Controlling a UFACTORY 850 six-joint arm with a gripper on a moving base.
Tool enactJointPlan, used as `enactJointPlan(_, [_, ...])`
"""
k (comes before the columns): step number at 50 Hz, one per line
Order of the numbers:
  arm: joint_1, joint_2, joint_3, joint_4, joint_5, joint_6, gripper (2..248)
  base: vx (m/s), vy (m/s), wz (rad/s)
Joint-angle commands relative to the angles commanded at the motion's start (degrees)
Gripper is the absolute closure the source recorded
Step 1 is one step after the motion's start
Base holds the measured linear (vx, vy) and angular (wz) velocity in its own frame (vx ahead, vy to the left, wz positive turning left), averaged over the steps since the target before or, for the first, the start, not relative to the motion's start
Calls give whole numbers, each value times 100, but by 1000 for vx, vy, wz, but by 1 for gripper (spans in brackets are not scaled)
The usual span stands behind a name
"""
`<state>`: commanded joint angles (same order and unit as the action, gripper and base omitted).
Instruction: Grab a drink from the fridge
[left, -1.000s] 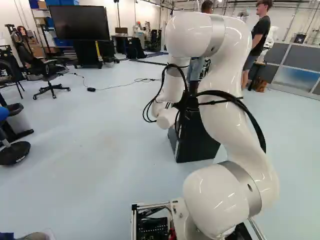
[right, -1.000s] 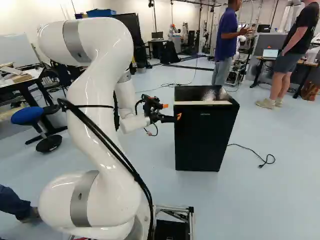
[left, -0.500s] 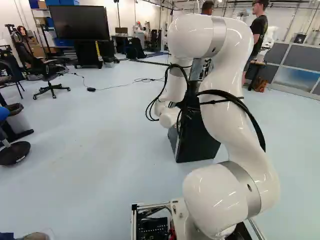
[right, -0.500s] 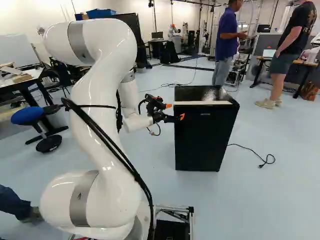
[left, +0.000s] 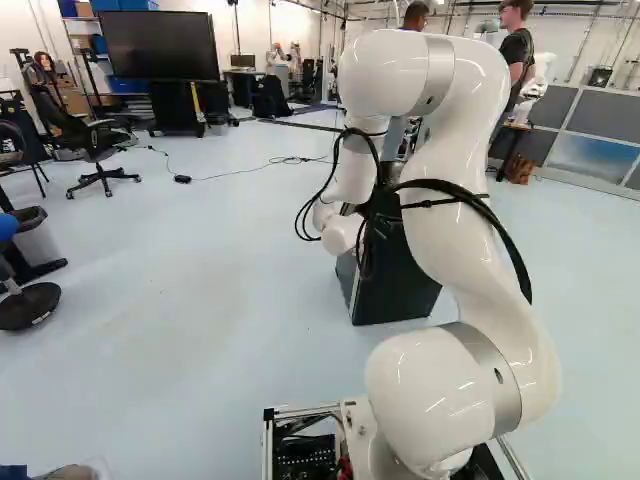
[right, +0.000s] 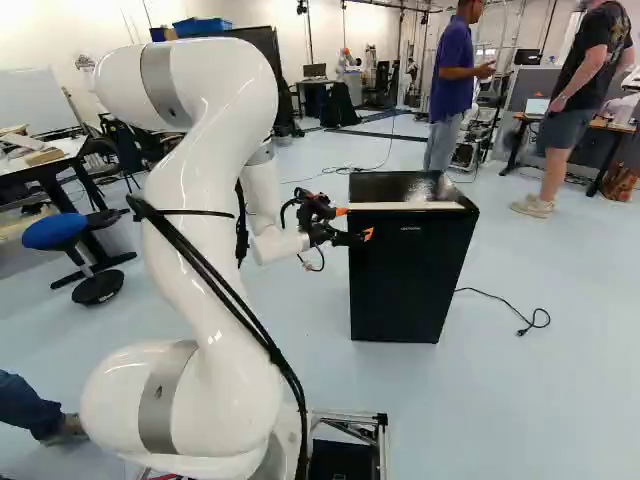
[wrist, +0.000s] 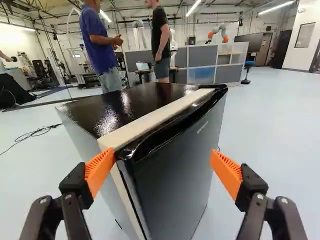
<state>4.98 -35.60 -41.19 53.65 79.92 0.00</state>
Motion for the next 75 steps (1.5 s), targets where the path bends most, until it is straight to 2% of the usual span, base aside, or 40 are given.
enactJointPlan(17, [3, 113, 183, 63, 0, 0, 3, 0, 0, 0])
enactJointPlan(34, [34, 353, 569, 128, 0, 0, 3, 0, -1, -5])
enactJointPlan(55, [451, 537, 862, 128, 0, 0, 3, 0, 0, 0])
enactJointPlan(75, [803, 408, 656, 128, 0, 0, 3, 0, 0, 0])
